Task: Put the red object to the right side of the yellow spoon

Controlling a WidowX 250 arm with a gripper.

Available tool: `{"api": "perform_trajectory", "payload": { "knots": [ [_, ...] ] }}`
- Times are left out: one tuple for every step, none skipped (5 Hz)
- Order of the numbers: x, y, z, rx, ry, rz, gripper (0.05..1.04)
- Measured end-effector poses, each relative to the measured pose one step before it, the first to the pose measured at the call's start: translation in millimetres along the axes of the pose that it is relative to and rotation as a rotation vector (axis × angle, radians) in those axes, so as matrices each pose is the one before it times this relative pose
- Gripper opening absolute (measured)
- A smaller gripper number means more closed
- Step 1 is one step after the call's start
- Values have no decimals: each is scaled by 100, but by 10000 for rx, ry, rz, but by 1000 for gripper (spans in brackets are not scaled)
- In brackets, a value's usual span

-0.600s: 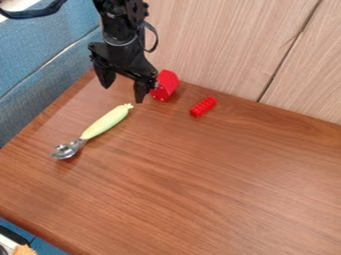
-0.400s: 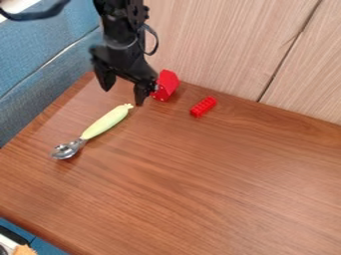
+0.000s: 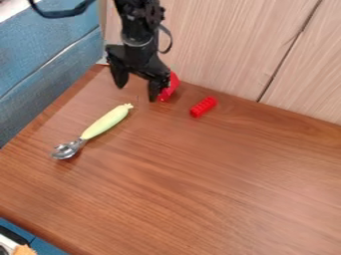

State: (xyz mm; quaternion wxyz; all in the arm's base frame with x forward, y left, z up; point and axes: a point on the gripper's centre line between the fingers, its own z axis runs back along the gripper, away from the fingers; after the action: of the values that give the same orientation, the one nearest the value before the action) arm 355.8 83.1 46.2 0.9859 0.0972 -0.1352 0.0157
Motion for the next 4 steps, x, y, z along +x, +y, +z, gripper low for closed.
{"api": "perform_trajectory", "payload": {
  "knots": [
    [1740, -311, -533, -281, -4, 203, 999],
    [1781, -327, -1010, 2, 15, 190, 999],
    [1472, -429, -1197, 15, 121, 161, 999],
    [450, -110, -1247, 37, 256, 132, 999]
  ]
}}
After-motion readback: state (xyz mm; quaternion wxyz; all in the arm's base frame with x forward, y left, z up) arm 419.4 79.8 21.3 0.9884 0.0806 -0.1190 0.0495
